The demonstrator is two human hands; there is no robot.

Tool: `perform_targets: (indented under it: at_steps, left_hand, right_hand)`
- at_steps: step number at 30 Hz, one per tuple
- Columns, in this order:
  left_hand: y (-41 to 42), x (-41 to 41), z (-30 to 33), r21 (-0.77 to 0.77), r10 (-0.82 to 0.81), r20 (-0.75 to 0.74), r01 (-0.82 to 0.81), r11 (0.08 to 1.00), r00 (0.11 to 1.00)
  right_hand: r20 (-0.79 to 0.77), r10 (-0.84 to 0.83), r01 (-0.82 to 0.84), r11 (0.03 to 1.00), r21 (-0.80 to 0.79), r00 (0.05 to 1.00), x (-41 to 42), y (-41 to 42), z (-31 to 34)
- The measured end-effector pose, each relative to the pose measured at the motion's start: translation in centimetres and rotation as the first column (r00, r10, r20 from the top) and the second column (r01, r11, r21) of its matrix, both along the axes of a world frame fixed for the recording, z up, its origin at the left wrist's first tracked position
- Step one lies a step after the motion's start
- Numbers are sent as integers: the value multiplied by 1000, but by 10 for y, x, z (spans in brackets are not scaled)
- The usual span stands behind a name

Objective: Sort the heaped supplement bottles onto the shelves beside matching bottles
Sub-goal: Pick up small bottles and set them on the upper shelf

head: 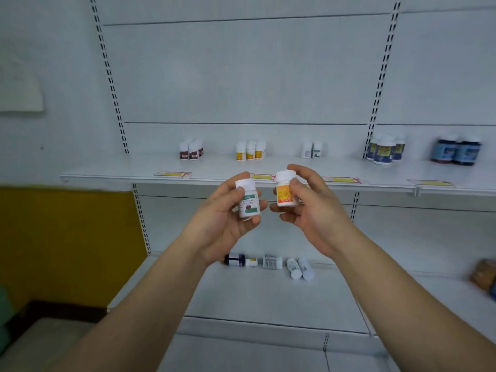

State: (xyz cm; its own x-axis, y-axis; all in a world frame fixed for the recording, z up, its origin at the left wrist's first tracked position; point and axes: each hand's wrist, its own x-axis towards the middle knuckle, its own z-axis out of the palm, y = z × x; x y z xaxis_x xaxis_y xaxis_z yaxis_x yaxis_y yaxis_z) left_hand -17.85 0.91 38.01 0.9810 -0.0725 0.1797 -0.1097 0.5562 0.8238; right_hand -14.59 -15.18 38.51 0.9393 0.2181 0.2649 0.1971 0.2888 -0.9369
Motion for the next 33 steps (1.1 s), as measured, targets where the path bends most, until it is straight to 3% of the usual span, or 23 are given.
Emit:
perform_targets:
  at_steps: [7,13,18,21,25,29,33]
  left_hand:
    - [18,10,4,137,51,-2,-50,989,999]
    - [63,40,14,376,115,54,-127,918,992]
    - [102,82,21,640,148,186,-234,732,971]
    - [113,112,23,717,148,226,-267,644,963]
    - [111,152,27,822,135,307,-334,462,942]
    - [100,196,25,855,160,332,-369,365,929]
    - [96,234,26,887,192,318,-362,285,929]
  right_hand:
    - [4,-4,4,998,-61,1000,15,11,9]
    - [115,-149,171,961,-218,982,50,41,22]
    - [153,-249,285,912,-295,956,87,62,29]
    - [148,-286,321,885,-339,947,110,69,30]
    - [176,-312,358,808,-467,934,153,73,31]
    - [210,-264,337,751,-567,941,203,75,29]
    - [297,-173,341,569,-749,939,258,80,26]
